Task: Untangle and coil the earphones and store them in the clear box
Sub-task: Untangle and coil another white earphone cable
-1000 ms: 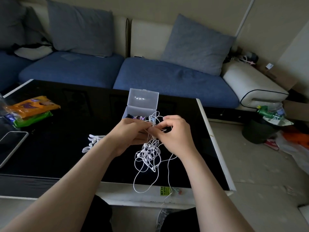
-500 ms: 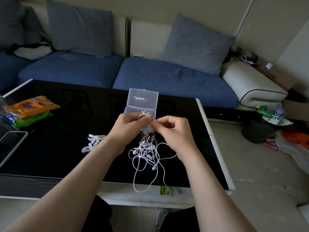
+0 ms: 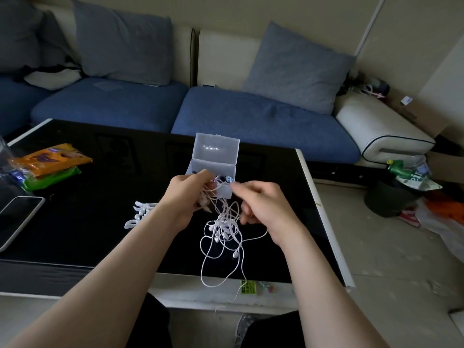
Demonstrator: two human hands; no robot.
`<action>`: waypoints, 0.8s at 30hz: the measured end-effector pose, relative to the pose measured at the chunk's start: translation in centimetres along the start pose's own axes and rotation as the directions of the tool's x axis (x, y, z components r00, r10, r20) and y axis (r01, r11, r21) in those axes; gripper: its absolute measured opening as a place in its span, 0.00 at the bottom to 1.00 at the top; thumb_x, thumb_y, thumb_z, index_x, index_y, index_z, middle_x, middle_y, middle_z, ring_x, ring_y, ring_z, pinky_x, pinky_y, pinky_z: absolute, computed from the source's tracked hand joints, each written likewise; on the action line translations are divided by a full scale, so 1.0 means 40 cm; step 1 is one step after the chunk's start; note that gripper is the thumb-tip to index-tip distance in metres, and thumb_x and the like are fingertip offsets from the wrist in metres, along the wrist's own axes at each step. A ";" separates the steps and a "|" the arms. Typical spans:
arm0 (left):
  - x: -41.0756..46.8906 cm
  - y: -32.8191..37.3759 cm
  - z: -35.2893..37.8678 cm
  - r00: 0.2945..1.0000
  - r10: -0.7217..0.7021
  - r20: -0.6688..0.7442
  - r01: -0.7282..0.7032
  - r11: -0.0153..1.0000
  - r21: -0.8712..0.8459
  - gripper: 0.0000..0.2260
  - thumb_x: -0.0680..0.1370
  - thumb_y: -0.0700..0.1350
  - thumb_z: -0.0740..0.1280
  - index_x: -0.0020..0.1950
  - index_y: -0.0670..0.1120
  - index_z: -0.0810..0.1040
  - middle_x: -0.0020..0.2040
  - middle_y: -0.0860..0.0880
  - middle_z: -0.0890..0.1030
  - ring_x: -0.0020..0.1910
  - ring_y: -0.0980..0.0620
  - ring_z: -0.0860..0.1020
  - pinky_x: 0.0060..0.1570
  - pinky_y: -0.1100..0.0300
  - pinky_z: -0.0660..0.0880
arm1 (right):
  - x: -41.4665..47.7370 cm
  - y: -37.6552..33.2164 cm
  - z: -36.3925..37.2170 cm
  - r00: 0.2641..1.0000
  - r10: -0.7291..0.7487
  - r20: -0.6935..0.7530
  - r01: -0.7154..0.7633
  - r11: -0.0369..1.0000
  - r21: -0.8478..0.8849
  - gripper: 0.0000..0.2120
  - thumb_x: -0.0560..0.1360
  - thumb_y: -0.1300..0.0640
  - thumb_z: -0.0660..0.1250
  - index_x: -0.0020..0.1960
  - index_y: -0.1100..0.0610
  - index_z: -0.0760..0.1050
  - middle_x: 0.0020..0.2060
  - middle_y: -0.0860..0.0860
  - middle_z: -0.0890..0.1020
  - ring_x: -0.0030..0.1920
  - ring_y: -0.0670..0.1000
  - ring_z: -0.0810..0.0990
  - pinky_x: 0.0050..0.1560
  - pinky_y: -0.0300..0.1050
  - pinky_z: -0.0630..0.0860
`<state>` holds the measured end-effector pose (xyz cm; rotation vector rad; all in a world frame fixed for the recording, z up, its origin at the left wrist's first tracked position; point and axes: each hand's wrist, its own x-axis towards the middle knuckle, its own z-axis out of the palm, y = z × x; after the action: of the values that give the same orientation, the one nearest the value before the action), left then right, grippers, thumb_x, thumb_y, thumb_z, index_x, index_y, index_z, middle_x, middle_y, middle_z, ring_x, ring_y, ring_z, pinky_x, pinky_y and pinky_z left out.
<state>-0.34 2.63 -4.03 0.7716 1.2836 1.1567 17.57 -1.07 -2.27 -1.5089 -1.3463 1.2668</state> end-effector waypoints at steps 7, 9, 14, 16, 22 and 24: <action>0.007 -0.017 -0.007 0.993 0.113 0.017 -0.114 0.988 0.105 0.12 0.81 0.47 0.73 0.52 0.37 0.81 0.35 0.49 0.80 0.33 0.53 0.80 0.50 0.51 0.84 | -0.006 -0.004 0.015 0.979 -0.183 0.091 0.186 0.982 -0.031 0.12 0.88 0.56 0.62 0.53 0.51 0.84 0.36 0.53 0.87 0.44 0.53 0.87 0.49 0.45 0.78; 0.009 -0.020 -0.013 0.988 0.152 0.009 -0.151 0.972 0.183 0.18 0.81 0.50 0.74 0.53 0.34 0.80 0.37 0.48 0.81 0.34 0.52 0.80 0.46 0.51 0.84 | 0.012 -0.009 0.019 0.974 -0.216 -0.068 0.225 0.954 0.196 0.15 0.87 0.59 0.62 0.47 0.52 0.85 0.44 0.52 0.89 0.50 0.50 0.86 0.58 0.46 0.78; 0.026 -0.025 -0.033 0.972 0.176 -0.157 -0.118 0.939 0.322 0.15 0.81 0.52 0.73 0.52 0.39 0.82 0.42 0.46 0.81 0.35 0.50 0.80 0.41 0.52 0.86 | 0.010 -0.040 -0.018 0.973 0.052 -0.223 0.186 0.384 0.904 0.11 0.83 0.61 0.62 0.43 0.59 0.78 0.32 0.52 0.76 0.35 0.52 0.82 0.47 0.47 0.79; 0.036 -0.027 -0.043 0.942 0.216 -0.257 -0.108 0.920 0.378 0.13 0.82 0.52 0.72 0.50 0.42 0.81 0.43 0.46 0.81 0.35 0.48 0.81 0.44 0.45 0.87 | 0.002 -0.041 -0.030 0.968 0.147 -0.202 0.128 0.401 0.907 0.10 0.80 0.59 0.62 0.40 0.57 0.73 0.28 0.48 0.66 0.26 0.47 0.70 0.33 0.41 0.70; 0.042 -0.015 -0.054 0.886 0.366 -0.287 -0.227 0.879 0.419 0.09 0.81 0.54 0.71 0.47 0.49 0.80 0.43 0.50 0.83 0.43 0.46 0.84 0.44 0.46 0.85 | -0.024 -0.030 -0.011 0.913 0.225 0.341 -0.307 0.929 0.207 0.13 0.83 0.54 0.68 0.60 0.63 0.82 0.24 0.50 0.71 0.27 0.51 0.81 0.29 0.40 0.76; 0.042 -0.016 -0.050 0.893 0.402 -0.201 -0.287 0.854 0.433 0.10 0.80 0.54 0.72 0.45 0.50 0.80 0.40 0.49 0.83 0.37 0.46 0.83 0.40 0.48 0.84 | -0.036 -0.026 0.005 0.835 0.252 0.489 -0.354 0.926 0.128 0.16 0.82 0.63 0.69 0.68 0.66 0.77 0.35 0.59 0.83 0.42 0.64 0.89 0.40 0.52 0.86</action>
<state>-2.32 3.70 -5.49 1.2087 1.6991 1.3535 17.18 -2.31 -1.04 -1.3497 -1.2260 2.0159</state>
